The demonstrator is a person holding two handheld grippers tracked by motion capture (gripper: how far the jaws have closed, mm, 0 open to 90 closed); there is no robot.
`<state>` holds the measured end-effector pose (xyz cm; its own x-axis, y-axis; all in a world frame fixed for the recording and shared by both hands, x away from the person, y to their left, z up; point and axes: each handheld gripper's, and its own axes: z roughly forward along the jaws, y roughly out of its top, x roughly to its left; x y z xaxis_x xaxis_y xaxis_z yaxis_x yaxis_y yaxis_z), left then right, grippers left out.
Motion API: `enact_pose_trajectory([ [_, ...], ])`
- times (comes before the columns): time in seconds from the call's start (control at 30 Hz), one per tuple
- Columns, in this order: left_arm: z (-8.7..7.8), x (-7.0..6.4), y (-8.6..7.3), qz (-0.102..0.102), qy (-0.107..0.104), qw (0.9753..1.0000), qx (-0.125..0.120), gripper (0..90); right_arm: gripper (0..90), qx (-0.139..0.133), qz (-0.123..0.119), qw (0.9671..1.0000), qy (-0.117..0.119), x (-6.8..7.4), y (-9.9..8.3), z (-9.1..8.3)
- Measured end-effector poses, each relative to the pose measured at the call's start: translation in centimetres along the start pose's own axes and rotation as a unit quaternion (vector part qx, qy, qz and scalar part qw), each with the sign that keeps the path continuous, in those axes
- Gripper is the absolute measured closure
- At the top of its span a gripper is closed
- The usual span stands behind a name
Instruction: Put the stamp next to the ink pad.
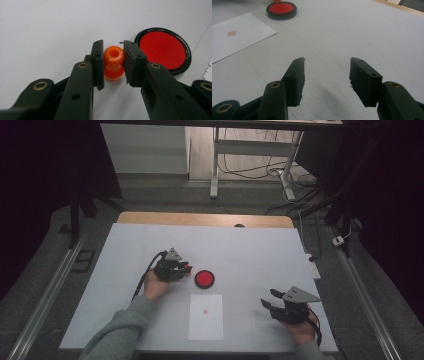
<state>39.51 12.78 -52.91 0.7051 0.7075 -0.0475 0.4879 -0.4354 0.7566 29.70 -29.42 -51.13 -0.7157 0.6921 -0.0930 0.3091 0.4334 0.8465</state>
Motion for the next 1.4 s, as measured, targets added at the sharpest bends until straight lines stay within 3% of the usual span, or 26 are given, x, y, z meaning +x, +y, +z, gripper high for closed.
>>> enact_pose_trajectory([
  [0.3,0.0,0.0,-0.1,0.0,0.0,1.0,0.002,68.9,45.1,-0.001,-0.001,1.0,0.001,0.0,0.0,0.1],
  [0.53,-0.4,-0.1,0.1,-0.002,-0.003,0.9999,-0.012,54.0,45.0,-0.001,0.0,1.0,0.001,0.0,0.0,0.0],
  [0.73,-1.4,0.3,0.3,-0.03,-0.016,0.9989,-0.033,43.2,44.9,-0.003,0.0,1.0,0.001,-0.1,0.0,0.0],
  [0.93,-2.5,0.5,0.2,-0.042,-0.037,0.9978,-0.037,38.3,44.9,-0.003,0.0,1.0,0.002,-0.1,0.0,0.0],
  [1.4,-5.2,-1.2,-0.1,-0.026,-0.044,0.9977,-0.043,32.7,44.0,-0.012,-0.001,0.9999,0.006,0.0,0.3,0.3],
])
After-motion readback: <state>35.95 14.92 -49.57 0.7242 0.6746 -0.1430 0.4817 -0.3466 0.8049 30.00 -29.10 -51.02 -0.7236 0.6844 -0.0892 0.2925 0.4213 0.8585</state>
